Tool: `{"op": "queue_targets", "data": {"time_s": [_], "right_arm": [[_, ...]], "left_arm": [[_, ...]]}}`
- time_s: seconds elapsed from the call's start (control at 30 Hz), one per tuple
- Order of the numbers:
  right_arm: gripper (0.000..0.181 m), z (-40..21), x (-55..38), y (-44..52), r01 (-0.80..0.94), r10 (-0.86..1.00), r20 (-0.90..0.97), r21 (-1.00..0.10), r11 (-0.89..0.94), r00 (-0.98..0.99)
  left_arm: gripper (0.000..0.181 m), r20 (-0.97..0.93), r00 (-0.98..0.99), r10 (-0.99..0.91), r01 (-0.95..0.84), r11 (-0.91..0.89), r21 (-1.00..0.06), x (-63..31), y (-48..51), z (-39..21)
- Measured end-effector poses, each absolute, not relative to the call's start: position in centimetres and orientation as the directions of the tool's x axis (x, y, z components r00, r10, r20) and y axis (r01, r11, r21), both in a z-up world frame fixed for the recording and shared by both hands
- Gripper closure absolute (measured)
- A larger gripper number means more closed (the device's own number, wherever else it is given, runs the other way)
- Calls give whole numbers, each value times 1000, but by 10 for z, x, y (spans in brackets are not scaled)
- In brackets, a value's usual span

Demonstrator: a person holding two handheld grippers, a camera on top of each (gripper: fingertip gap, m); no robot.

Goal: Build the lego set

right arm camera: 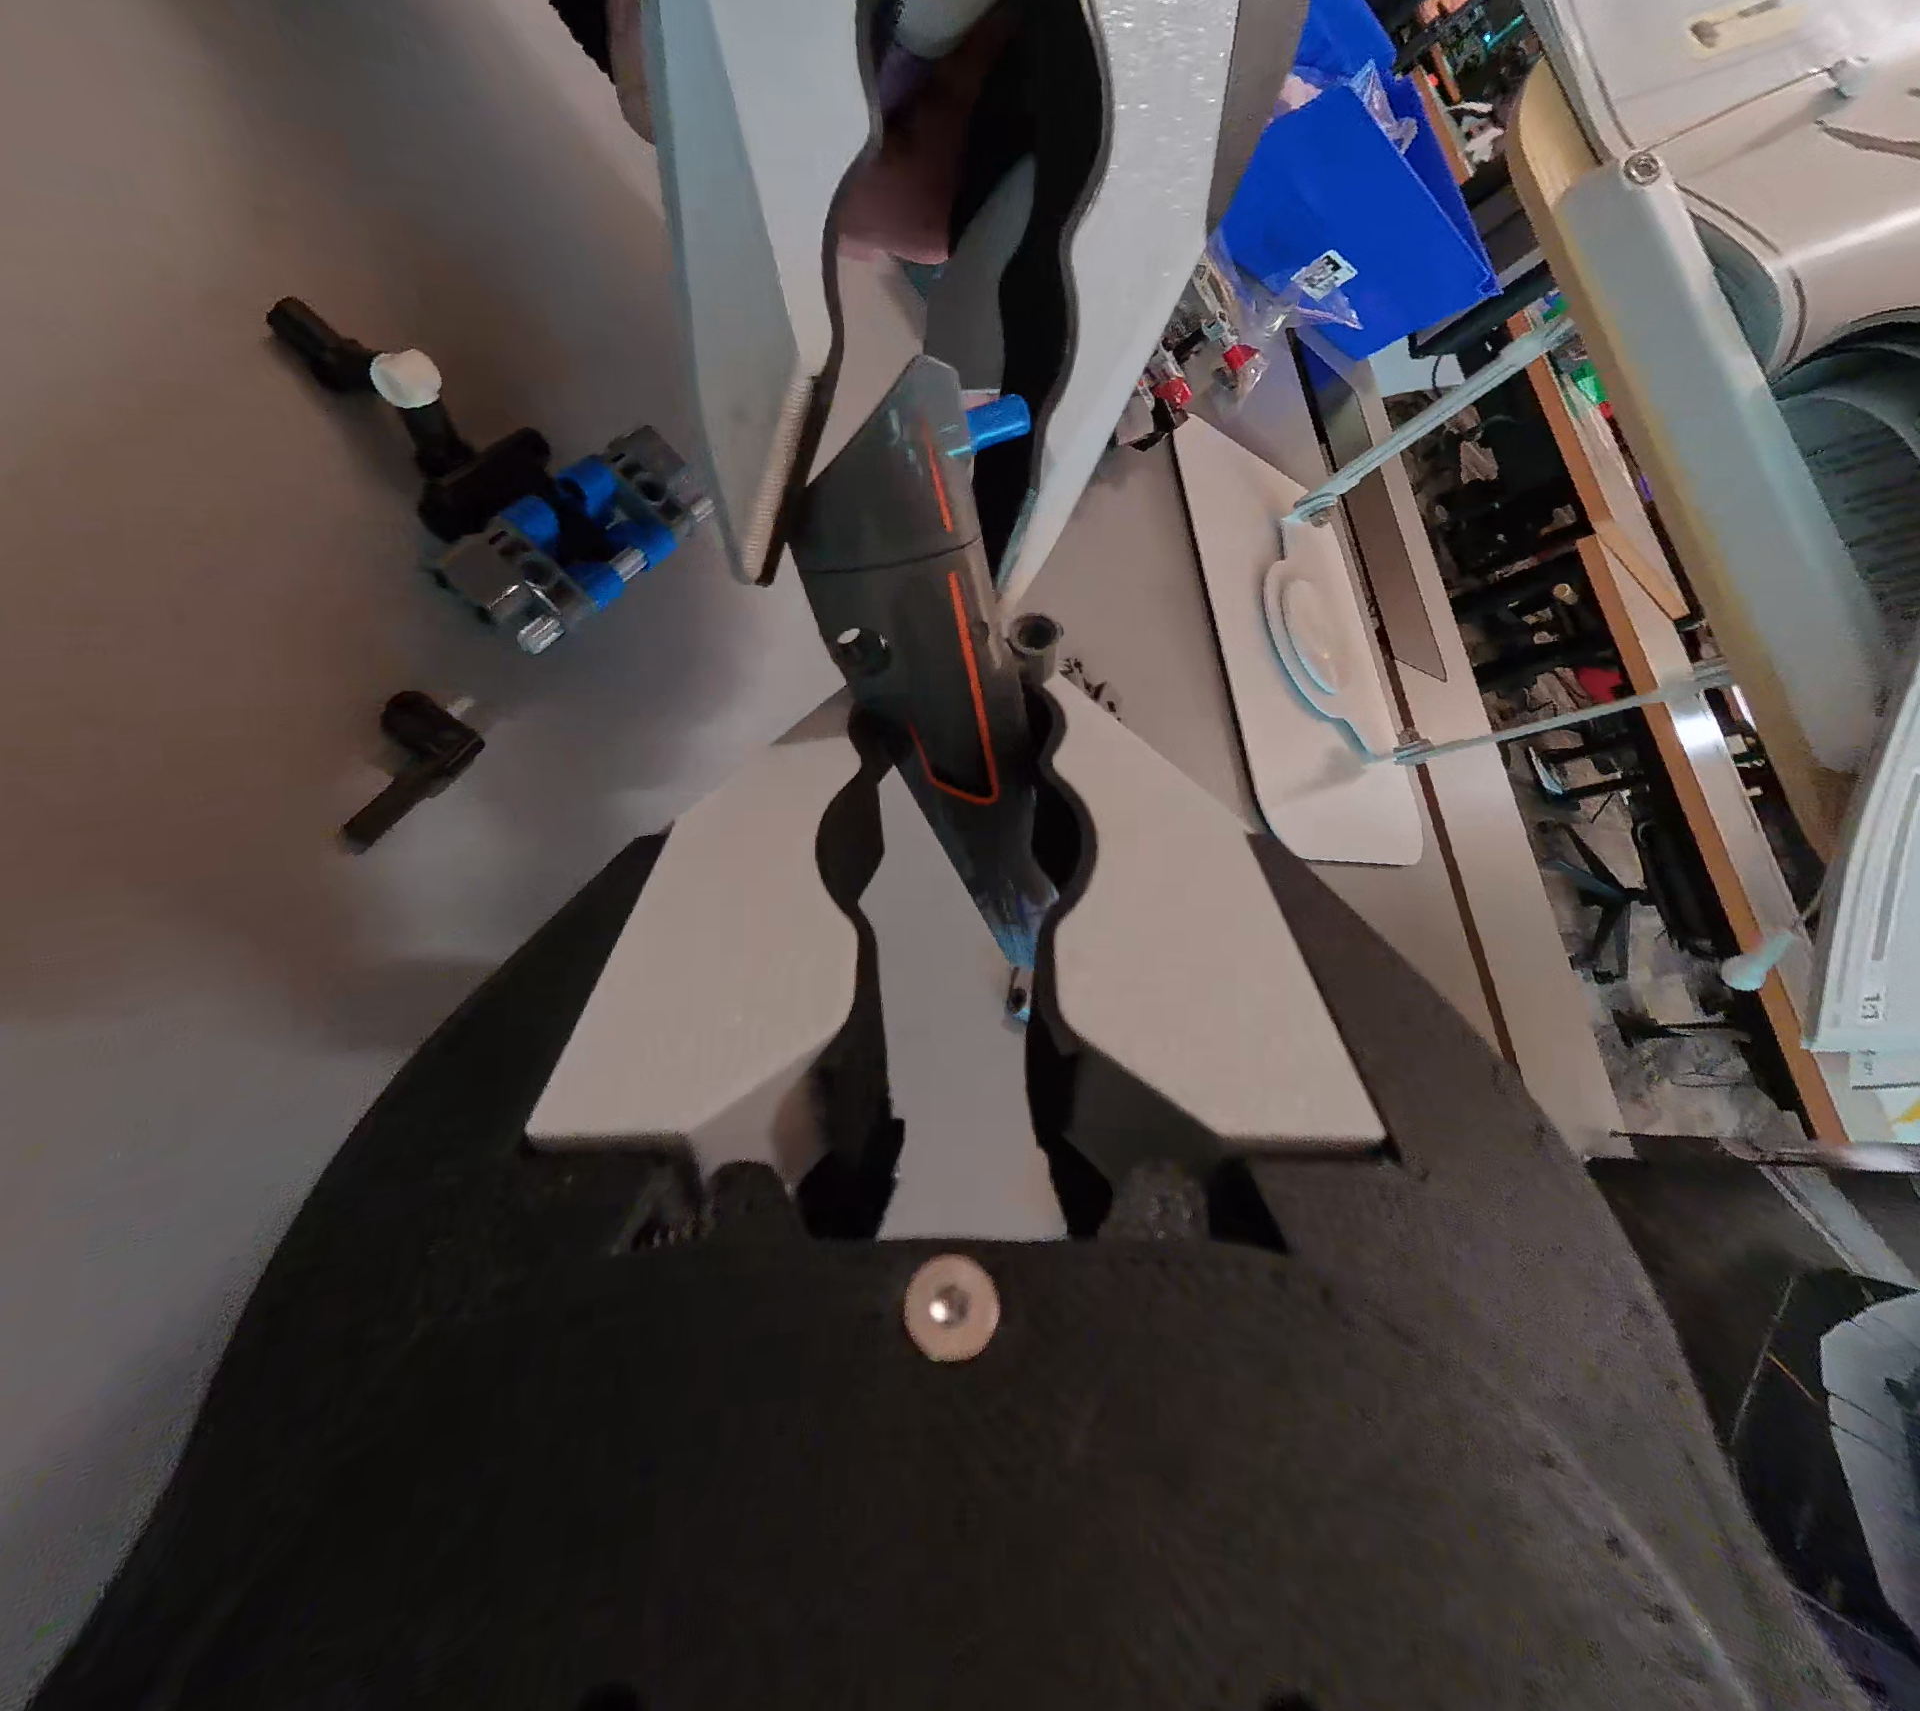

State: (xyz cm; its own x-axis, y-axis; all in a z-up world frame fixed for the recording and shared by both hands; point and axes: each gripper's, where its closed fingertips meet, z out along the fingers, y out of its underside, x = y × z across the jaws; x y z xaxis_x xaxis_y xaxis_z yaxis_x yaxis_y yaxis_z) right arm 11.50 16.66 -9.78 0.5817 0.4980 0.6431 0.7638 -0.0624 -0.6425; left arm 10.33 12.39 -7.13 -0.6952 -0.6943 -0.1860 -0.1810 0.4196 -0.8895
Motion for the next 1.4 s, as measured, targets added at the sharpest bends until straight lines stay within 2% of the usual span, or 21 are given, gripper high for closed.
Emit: {"op": "queue_targets", "data": {"time_s": [0.5,1.4], "right_arm": [[167,-85,128,171,746,419,656,-661,-82,628],[168,-77,144,175,732,339,667,-672,-111,663]], "left_arm": [[155,-225,-603,-766,-133,374,-918,113,137,-54],[156,-239,-515,-823,-122,347,-930,122,151,-47]]}}
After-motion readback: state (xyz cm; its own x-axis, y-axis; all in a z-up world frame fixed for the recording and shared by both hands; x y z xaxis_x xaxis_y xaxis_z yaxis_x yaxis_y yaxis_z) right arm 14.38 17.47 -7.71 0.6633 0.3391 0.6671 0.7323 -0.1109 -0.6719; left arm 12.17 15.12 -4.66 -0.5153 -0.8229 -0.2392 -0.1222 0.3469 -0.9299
